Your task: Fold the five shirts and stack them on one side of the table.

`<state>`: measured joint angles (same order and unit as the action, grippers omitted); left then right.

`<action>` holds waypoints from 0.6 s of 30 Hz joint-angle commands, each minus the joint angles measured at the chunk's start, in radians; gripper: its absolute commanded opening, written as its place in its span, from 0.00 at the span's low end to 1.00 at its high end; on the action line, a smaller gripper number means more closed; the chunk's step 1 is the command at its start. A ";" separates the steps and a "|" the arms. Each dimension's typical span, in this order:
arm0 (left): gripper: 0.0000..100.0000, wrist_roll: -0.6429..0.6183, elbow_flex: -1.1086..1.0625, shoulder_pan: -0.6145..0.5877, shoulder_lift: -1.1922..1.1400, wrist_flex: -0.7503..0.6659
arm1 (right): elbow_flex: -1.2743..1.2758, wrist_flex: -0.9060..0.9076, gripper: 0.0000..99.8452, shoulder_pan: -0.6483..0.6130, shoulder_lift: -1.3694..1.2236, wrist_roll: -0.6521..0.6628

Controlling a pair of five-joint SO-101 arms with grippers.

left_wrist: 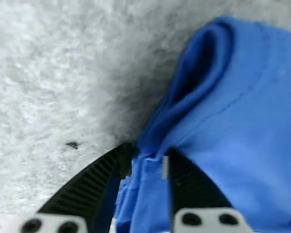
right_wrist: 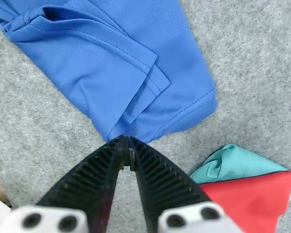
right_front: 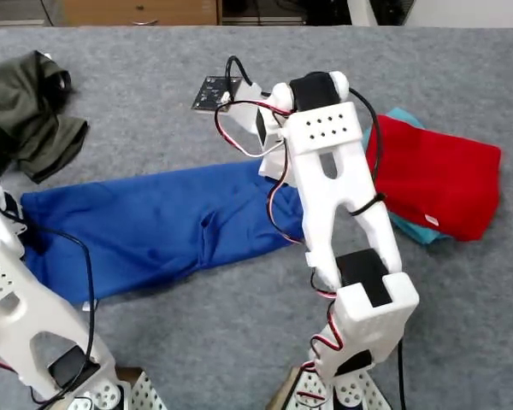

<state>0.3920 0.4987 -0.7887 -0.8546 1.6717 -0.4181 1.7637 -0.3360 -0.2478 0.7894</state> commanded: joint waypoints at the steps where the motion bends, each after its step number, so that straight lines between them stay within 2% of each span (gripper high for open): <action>1: 0.02 -0.026 0.032 0.008 -0.038 -0.012 | -0.001 0.017 0.00 0.015 0.068 -0.014; 6: 0.02 -0.025 0.032 -0.003 -0.047 -0.011 | -0.007 0.017 0.00 0.016 0.068 -0.014; 9: 0.02 -0.020 0.066 -0.034 -0.047 0.038 | -0.008 0.017 0.00 0.019 0.068 -0.017; 14: 0.02 -0.003 0.149 -0.104 -0.004 0.092 | -0.010 -0.081 0.00 0.058 0.081 -0.158; 18: 0.02 0.000 0.064 -0.087 0.165 0.092 | -0.008 -0.184 0.00 0.104 0.165 -0.239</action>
<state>0.3859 0.5953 -0.8424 -0.8147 1.7515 -0.4181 1.6502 -0.2746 -0.2002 0.6053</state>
